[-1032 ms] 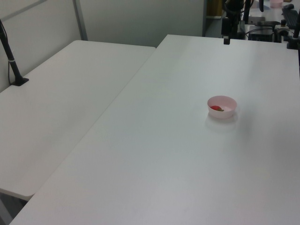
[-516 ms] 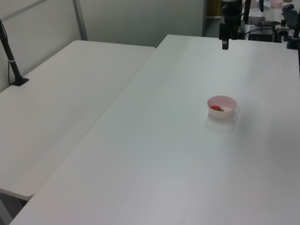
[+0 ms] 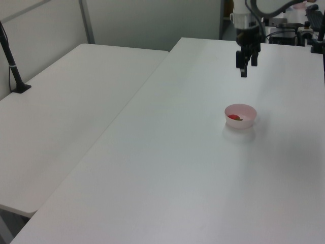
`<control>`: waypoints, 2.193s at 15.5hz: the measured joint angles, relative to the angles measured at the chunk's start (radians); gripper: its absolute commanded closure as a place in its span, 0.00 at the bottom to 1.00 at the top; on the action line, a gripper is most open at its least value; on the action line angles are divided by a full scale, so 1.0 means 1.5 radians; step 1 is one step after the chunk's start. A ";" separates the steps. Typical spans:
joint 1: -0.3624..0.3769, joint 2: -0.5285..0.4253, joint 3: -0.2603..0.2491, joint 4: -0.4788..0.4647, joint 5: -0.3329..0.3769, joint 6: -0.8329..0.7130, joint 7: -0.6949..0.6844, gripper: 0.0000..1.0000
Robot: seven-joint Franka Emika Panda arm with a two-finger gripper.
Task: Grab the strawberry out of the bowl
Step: 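Move the gripper over the pink bowl and lower it onto the strawberry, then close the gripper on the red strawberry inside the bowl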
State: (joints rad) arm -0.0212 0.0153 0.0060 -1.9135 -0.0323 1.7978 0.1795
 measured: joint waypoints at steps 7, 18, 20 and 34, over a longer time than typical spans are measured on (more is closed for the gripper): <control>0.023 0.047 0.005 -0.082 0.000 0.118 0.124 0.10; 0.058 0.102 0.007 -0.121 0.000 0.262 0.266 0.21; 0.065 0.109 0.008 -0.125 0.000 0.269 0.271 0.22; 0.067 0.127 0.007 -0.125 0.000 0.289 0.277 0.58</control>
State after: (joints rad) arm 0.0793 0.2051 0.0164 -2.1013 -0.0323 2.2320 0.5949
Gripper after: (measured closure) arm 0.555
